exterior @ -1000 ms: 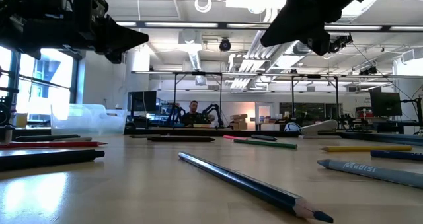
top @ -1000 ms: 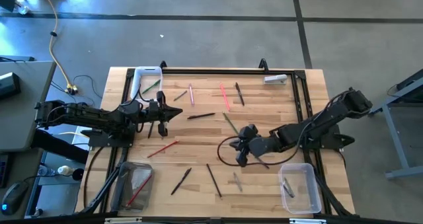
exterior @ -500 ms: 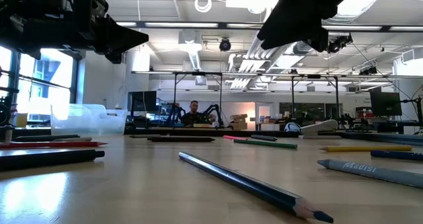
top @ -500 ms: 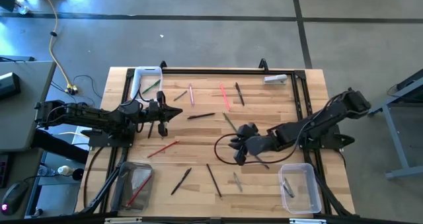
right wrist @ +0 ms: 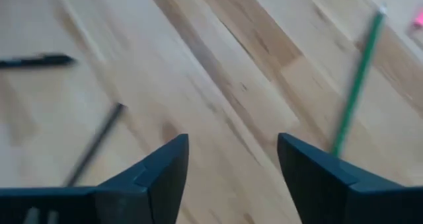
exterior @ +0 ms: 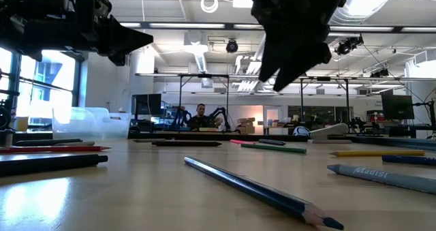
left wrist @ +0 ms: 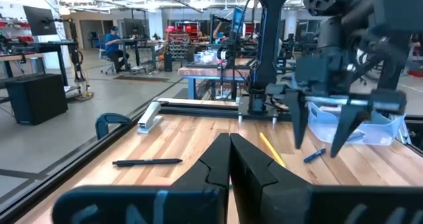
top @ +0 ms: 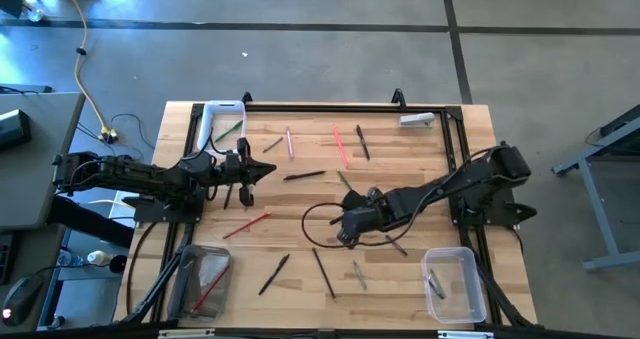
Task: Sort crayons/erasers/pens/pencils in bins
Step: Put the green pencil into the black bin
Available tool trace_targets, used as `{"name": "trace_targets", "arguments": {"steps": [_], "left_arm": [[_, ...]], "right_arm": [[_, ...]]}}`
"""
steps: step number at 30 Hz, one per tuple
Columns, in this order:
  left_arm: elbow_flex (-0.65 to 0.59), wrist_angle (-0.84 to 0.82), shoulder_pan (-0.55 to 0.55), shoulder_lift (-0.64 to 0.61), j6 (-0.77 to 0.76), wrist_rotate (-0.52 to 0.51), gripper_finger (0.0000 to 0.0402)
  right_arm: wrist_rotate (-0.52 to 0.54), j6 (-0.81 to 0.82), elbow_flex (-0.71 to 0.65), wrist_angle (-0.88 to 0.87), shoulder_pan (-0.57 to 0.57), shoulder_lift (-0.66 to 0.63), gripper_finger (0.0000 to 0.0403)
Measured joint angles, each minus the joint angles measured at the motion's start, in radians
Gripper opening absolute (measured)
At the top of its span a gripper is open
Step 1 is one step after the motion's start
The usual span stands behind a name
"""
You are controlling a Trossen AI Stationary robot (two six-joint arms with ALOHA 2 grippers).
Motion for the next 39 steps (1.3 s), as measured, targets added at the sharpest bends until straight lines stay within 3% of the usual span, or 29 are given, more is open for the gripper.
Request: {"name": "trace_targets", "arguments": {"steps": [6, 13, 19, 25, 39], "left_arm": [[0.000, 0.000, 0.000, 0.000, 0.000, 0.000, 0.0000], [0.000, -0.001, 0.000, 0.000, 0.000, 0.000, 0.0000], [0.000, 0.000, 0.000, 0.000, 0.000, 0.000, 0.0000], [0.000, 0.000, 0.000, 0.000, 0.000, 0.000, 0.0000], [0.000, -0.001, 0.000, 0.000, 0.000, 0.000, 0.0000]], "right_arm": [[-0.073, 0.014, -0.014, -0.099, -0.064, 0.029, 0.0233], [-0.109, -0.001, -0.116, -0.082, -0.169, 0.031, 0.0202], [-0.149, -0.037, -0.204, 0.067, -0.226, 0.031, 0.0168], [-0.157, -0.034, -0.264, 0.133, -0.251, 0.032, 0.0139], [-0.143, -0.040, -0.265, 0.140, -0.253, 0.062, 0.0090]]}}
